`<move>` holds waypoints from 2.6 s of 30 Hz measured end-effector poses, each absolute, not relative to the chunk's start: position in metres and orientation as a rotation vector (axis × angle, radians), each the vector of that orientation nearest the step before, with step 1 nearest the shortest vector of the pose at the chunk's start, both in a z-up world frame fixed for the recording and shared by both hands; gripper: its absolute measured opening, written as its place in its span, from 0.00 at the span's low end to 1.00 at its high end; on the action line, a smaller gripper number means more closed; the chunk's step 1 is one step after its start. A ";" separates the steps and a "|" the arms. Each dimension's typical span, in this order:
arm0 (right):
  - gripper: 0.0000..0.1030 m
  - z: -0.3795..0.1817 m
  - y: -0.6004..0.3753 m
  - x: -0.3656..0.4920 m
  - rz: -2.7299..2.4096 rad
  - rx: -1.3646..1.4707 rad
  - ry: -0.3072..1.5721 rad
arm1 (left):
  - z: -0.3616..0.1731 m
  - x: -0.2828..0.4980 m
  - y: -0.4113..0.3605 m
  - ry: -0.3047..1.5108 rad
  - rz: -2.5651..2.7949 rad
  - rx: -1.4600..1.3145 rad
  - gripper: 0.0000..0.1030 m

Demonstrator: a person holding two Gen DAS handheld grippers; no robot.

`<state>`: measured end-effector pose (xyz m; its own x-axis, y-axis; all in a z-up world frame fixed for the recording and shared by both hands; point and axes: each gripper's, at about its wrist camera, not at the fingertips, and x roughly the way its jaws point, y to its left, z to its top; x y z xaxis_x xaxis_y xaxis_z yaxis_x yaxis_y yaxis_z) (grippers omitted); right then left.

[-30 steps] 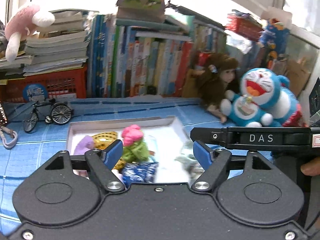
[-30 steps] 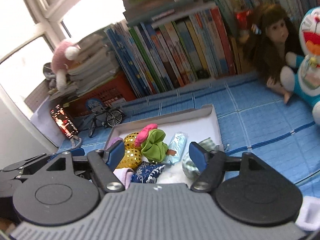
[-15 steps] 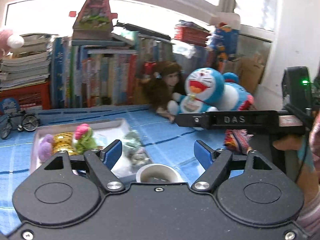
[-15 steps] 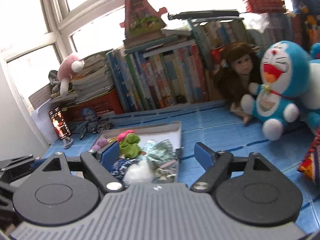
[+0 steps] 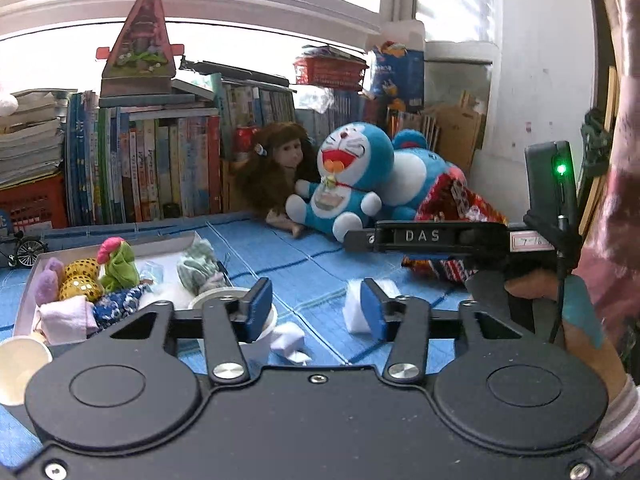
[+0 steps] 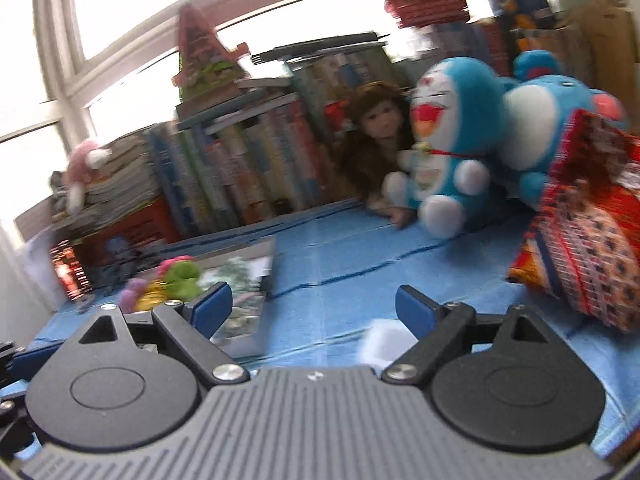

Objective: Organize soft objects
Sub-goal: 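Withdraw both open tools from the tray toward the white foam cube, then grasp the small white paper piece with the left tool while the right tool grasps the white foam cube, then lift both held items and carry them over the white tray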

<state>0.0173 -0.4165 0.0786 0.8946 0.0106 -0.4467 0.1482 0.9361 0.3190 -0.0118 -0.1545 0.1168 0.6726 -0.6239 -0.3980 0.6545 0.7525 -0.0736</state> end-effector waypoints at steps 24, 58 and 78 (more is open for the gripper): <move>0.91 0.014 -0.453 -0.003 -0.185 0.442 0.479 | -0.009 0.021 -0.247 0.535 -0.306 0.019 0.21; 0.58 0.025 -0.441 0.016 -0.154 0.490 0.532 | 0.003 0.007 -0.245 0.464 -0.370 0.065 0.04; 0.58 0.060 -0.441 0.005 -0.143 0.503 0.453 | 0.072 -0.010 -0.220 0.322 -0.502 0.067 0.04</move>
